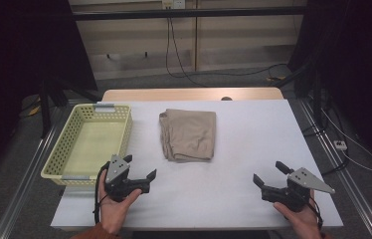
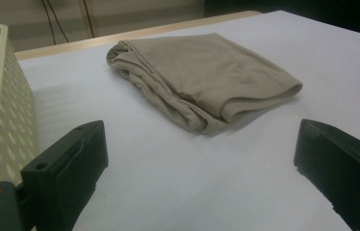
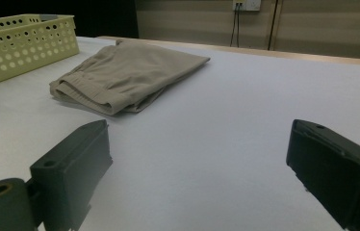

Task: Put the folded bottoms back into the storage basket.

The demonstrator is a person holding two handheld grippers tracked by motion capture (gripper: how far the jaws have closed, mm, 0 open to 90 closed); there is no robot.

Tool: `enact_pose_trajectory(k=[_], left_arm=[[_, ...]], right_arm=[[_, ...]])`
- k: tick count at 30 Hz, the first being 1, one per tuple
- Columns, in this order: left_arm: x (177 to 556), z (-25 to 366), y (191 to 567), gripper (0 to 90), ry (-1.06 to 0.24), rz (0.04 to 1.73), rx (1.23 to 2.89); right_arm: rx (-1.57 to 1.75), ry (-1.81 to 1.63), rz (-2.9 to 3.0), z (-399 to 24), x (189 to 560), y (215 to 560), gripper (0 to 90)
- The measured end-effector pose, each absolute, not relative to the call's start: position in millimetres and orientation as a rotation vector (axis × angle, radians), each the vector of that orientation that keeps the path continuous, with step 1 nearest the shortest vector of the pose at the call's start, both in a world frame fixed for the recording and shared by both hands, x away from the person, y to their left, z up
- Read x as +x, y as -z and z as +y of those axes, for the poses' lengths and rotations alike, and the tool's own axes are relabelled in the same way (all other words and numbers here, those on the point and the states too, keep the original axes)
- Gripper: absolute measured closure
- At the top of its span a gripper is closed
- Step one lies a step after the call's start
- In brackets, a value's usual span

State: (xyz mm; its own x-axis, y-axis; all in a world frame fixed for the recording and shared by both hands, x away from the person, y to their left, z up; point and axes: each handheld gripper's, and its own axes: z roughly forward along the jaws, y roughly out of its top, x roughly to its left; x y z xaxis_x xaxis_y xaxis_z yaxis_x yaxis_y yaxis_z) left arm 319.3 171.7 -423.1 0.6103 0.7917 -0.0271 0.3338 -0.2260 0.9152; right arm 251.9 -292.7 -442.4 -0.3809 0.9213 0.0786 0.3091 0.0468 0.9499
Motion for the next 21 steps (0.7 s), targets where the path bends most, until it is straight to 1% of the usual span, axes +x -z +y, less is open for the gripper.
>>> enact_pose_trajectory(k=[13, 15, 18, 21], left_arm=[[325, 158, 428, 5.1, -0.553, 0.905, 1.861], [326, 154, 428, 5.0, -0.523, 0.887, 1.871], [326, 154, 426, 4.9, -0.535, 0.883, 1.868], [329, 153, 425, 4.7, -0.506, 0.884, 1.858]], right_arm=[[1.285, -1.329, 1.764, -295, 255, 447, 7.3], [1.29, -1.314, 1.775, -294, 256, 447, 7.2], [1.27, -1.308, 1.773, -292, 254, 446, 7.1], [1.273, -1.303, 1.769, -291, 253, 446, 7.0]])
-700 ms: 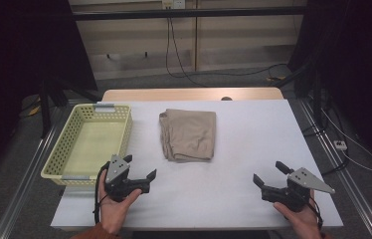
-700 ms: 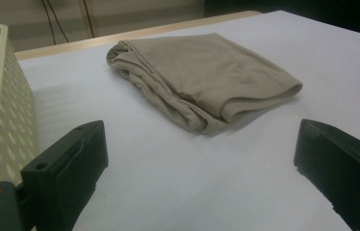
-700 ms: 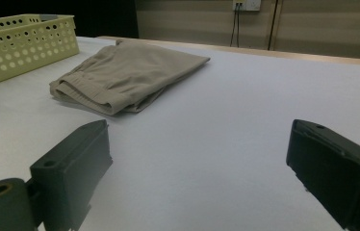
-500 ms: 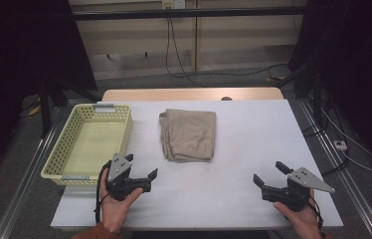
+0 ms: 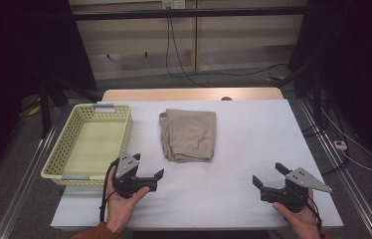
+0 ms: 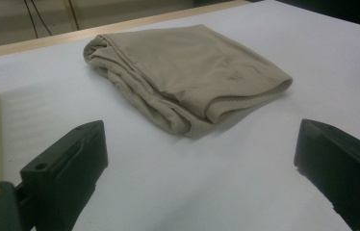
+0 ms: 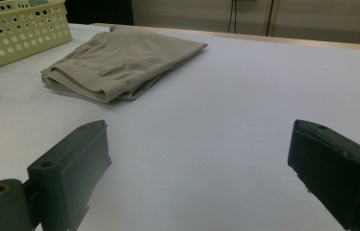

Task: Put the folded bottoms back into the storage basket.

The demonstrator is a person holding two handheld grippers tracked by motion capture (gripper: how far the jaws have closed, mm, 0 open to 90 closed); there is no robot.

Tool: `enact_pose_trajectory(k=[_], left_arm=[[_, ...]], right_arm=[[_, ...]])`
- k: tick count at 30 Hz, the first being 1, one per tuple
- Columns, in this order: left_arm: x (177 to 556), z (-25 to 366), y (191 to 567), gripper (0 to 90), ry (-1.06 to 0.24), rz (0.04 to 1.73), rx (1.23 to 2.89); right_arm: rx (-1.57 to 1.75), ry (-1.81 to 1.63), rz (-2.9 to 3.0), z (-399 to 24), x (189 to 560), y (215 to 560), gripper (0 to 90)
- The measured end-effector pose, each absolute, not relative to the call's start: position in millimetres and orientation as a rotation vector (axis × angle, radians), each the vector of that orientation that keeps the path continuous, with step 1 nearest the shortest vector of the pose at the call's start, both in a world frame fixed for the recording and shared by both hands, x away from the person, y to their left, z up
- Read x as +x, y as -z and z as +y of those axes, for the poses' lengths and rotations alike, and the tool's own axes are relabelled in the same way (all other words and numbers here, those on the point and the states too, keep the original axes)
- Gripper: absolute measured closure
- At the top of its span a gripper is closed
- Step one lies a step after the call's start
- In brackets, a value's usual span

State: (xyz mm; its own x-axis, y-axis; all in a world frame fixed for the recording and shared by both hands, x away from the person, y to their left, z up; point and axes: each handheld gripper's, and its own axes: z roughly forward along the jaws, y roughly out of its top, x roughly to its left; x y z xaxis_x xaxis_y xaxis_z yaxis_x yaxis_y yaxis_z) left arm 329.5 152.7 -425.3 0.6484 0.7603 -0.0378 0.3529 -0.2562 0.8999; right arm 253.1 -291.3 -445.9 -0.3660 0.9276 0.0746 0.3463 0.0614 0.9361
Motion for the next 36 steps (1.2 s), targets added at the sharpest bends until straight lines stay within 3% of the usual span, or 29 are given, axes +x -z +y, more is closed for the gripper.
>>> enact_pose_trajectory(k=[24, 36], left_arm=[[354, 121, 406, 4.1, -0.467, 0.835, 1.904], [370, 99, 392, 5.0, -0.351, 0.822, 1.873]], right_arm=[[1.287, -1.304, 1.775, -293, 254, 447, 7.3], [1.284, -1.31, 1.781, -292, 253, 446, 7.3]])
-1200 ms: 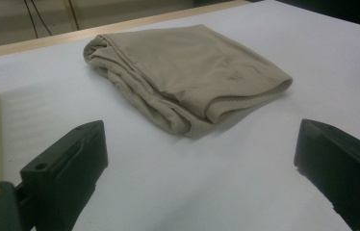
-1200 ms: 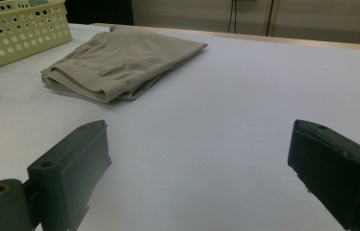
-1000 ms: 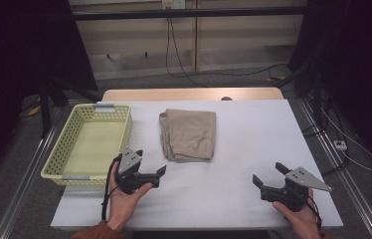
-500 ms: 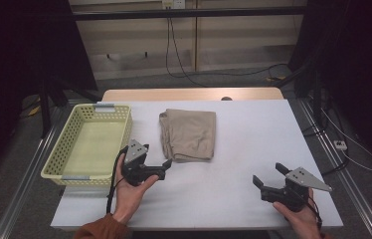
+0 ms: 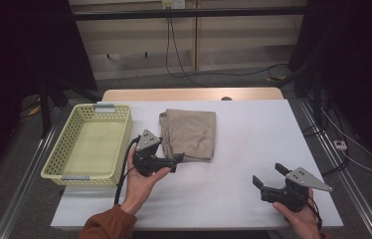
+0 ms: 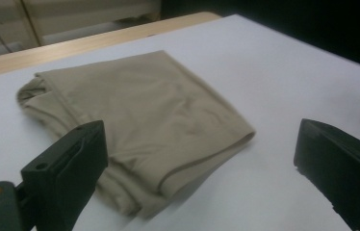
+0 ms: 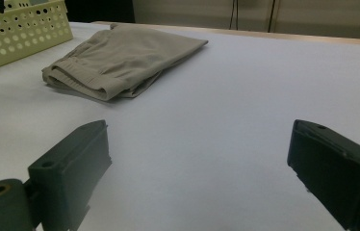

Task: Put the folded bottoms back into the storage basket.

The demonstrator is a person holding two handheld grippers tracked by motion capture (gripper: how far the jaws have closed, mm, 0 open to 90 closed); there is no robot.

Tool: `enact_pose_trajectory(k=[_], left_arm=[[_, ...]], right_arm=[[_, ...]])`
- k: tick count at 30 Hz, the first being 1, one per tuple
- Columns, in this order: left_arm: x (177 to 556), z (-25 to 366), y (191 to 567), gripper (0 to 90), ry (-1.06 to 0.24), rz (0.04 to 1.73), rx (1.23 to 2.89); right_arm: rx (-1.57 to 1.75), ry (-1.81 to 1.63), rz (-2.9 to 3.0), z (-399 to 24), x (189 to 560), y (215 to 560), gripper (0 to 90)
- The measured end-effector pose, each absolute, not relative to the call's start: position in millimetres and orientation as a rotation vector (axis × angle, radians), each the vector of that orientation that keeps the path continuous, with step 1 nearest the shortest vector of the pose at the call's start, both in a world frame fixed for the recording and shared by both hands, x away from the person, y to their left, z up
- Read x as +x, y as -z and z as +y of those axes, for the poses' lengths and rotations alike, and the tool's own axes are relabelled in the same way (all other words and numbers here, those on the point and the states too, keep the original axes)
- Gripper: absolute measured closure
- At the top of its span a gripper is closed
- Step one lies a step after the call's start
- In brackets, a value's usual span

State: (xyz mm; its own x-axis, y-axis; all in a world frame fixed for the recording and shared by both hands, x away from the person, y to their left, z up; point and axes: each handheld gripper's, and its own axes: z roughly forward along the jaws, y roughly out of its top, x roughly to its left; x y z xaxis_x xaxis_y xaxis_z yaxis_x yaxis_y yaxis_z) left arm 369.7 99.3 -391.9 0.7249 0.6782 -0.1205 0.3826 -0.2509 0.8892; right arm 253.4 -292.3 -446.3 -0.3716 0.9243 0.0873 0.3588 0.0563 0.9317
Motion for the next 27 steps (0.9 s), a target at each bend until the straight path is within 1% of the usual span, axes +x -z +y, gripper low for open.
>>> enact_pose_trajectory(k=[3, 9, 17, 19, 22, 25, 27], left_arm=[[371, 93, 387, 5.0, -0.4, 0.795, 1.877], [382, 86, 380, 5.0, -0.396, 0.798, 1.865], [386, 71, 367, 4.7, -0.426, 0.784, 1.859], [387, 67, 366, 4.8, -0.448, 0.774, 1.869], [391, 63, 368, 4.7, -0.425, 0.783, 1.865], [397, 59, 369, 4.8, -0.444, 0.786, 1.884], [402, 57, 370, 4.7, -0.435, 0.788, 1.885]], right_arm=[[1.279, -1.309, 1.782, -292, 253, 446, 7.3], [1.279, -1.311, 1.782, -292, 253, 446, 7.4], [1.275, -1.312, 1.787, -292, 253, 446, 7.4], [1.27, -1.312, 1.787, -292, 252, 446, 7.4], [1.267, -1.314, 1.786, -292, 252, 446, 7.4], [1.269, -1.312, 1.789, -292, 252, 446, 7.3], [1.268, -1.312, 1.79, -292, 252, 446, 7.4]])
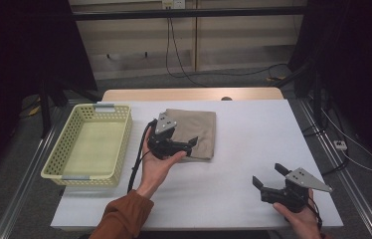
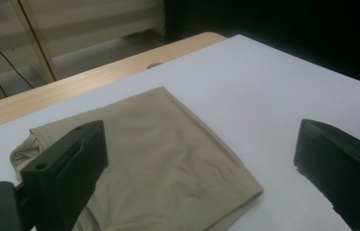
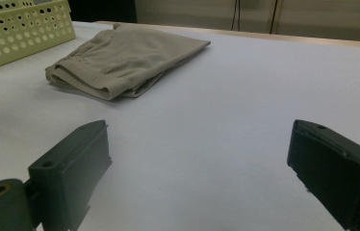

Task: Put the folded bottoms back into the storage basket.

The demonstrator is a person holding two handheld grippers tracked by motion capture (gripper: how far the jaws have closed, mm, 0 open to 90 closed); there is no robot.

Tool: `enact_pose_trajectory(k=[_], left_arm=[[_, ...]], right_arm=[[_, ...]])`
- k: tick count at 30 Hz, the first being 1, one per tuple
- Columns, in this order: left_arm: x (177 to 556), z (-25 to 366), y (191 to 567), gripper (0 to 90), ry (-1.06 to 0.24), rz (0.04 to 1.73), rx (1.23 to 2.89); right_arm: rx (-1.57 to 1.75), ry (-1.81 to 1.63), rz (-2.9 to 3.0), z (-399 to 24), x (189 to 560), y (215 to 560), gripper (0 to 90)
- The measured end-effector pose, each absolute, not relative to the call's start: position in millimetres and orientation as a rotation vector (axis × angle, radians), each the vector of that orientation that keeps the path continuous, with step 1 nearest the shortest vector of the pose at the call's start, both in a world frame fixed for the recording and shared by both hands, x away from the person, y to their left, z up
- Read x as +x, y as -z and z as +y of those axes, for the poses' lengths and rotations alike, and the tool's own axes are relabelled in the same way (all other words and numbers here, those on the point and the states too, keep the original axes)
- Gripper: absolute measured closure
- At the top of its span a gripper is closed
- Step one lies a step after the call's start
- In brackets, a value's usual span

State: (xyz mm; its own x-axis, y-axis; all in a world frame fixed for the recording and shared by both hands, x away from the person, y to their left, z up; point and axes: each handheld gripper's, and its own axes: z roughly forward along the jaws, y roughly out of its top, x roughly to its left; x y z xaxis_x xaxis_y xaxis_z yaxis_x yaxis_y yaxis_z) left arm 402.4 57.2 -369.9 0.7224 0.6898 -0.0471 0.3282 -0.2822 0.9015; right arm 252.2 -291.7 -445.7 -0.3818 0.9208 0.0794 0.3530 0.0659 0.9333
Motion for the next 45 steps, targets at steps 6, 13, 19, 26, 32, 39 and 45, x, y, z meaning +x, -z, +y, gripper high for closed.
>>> enact_pose_trajectory(k=[6, 13, 19, 26, 32, 39, 45], left_arm=[[409, 50, 371, 5.8, -0.433, 0.804, 1.904], [432, 46, 385, 6.0, -0.479, 0.883, 1.918], [451, 44, 400, 6.0, -0.466, 0.966, 1.933], [472, 45, 406, 6.8, -0.467, 0.995, 1.934], [489, 49, 411, 7.8, -0.484, 1.053, 1.942], [509, 63, 427, 11.1, -0.449, 1.147, 1.963], [521, 78, 437, 17.9, -0.389, 1.235, 1.972]], right_arm=[[1.268, -1.309, 1.8, -292, 253, 446, 7.1], [1.266, -1.311, 1.798, -291, 253, 446, 7.0], [1.269, -1.31, 1.795, -292, 253, 446, 7.1], [1.267, -1.31, 1.796, -292, 253, 446, 7.1], [1.272, -1.305, 1.807, -292, 253, 447, 7.1], [1.277, -1.306, 1.813, -292, 253, 447, 6.9], [1.283, -1.303, 1.811, -292, 254, 448, 6.5]])
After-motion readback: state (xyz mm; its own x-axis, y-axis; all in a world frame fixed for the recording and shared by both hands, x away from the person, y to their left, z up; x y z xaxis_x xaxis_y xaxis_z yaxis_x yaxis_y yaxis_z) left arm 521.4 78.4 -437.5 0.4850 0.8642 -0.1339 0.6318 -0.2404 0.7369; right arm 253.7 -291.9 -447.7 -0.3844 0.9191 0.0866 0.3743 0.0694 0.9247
